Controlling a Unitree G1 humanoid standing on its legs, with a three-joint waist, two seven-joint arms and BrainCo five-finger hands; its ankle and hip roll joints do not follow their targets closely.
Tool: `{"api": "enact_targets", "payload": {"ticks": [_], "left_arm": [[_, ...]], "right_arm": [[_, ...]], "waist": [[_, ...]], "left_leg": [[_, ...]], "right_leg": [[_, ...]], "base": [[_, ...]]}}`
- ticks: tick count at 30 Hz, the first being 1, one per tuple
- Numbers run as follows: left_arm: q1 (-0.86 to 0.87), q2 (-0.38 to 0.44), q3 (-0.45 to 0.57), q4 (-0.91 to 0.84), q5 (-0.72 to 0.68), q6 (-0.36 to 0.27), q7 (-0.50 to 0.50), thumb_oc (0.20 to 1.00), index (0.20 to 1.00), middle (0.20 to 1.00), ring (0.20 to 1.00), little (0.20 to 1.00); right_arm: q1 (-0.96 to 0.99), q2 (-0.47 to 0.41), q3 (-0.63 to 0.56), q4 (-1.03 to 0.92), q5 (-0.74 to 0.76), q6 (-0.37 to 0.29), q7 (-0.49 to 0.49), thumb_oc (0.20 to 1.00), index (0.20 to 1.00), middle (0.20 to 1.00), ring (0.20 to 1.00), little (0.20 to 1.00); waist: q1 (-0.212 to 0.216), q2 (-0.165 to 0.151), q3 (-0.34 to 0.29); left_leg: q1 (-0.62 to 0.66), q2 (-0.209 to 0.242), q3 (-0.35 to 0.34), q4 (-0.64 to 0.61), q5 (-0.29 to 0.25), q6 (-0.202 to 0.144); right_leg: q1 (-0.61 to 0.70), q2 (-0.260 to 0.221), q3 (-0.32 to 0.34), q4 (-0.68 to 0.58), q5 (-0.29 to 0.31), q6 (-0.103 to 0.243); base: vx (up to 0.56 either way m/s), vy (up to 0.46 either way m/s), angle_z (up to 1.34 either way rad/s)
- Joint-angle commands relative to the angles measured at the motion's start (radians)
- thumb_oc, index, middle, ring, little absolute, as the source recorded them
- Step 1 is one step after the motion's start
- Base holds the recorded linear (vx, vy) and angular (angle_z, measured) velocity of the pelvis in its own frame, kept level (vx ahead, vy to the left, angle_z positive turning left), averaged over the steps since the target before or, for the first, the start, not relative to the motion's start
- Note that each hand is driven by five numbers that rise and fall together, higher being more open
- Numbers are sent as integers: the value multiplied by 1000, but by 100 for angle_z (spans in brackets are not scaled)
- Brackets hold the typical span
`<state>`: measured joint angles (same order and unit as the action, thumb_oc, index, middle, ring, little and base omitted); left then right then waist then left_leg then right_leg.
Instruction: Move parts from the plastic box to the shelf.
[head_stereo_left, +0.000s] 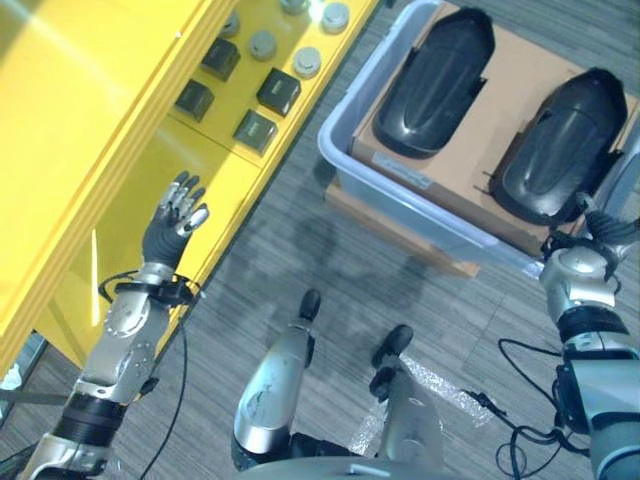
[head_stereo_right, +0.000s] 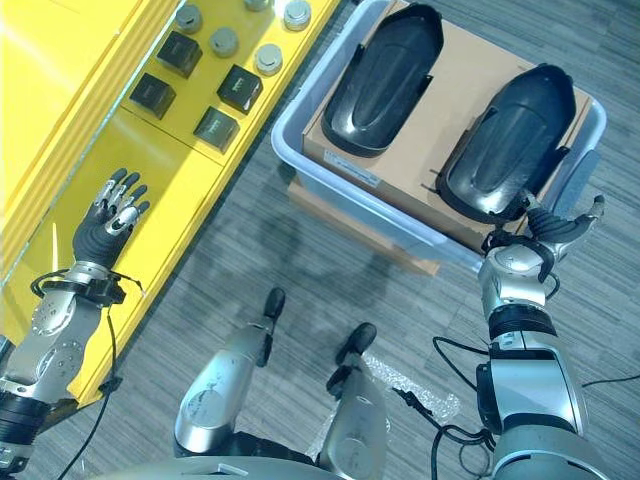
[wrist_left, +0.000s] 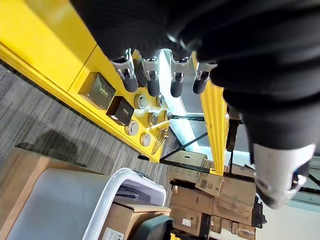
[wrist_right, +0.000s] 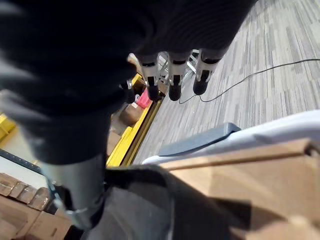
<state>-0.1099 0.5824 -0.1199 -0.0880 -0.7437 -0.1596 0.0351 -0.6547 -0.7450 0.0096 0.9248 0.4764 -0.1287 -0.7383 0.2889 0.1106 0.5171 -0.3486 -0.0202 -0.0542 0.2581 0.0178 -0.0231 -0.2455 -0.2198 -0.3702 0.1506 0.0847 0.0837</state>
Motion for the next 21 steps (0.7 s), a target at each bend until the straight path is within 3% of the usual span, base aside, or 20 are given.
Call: {"api": "enact_targets", "payload": {"ticks": [1,4,9,21], "left_arm": [[3,21,18,-23,-20,-75,-12,1000,1000,1000,1000,1000],[4,28,25,-17,-34,-74,-17,1000,1000,1000,1000,1000],[8,32,35,-12,-39,-68,-32,1000,1000,1000,1000,1000],[5,12,5,4,-30,-96,-39,1000,1000,1000,1000,1000]], "right_arm": [[-36,-62,67,-4,31,-70,7,1000,1000,1000,1000,1000],[-50,-65,68,-10,36,-61,7,1000,1000,1000,1000,1000],[-57,-60,74,-14,46,8,-8,1000,1000,1000,1000,1000],[-12,-11,57,92,116,0,18,1000,1000,1000,1000,1000]], "waist": [[10,3,-37],[12,2,-33],[13,2,-25],[3,14,3]], "left_leg": [[-120,-33,-24,67,-30,-10],[-119,-38,-24,61,-28,-8],[-128,-44,-16,66,-31,-3],[-176,-49,-4,98,-34,3]], "right_leg": [[41,11,-27,2,-85,38],[37,10,-26,0,-82,40],[19,4,-20,9,-80,45],[-35,0,-6,40,-78,45]], "base": [[0,0,0],[6,11,3],[6,8,1],[0,0,0]]}}
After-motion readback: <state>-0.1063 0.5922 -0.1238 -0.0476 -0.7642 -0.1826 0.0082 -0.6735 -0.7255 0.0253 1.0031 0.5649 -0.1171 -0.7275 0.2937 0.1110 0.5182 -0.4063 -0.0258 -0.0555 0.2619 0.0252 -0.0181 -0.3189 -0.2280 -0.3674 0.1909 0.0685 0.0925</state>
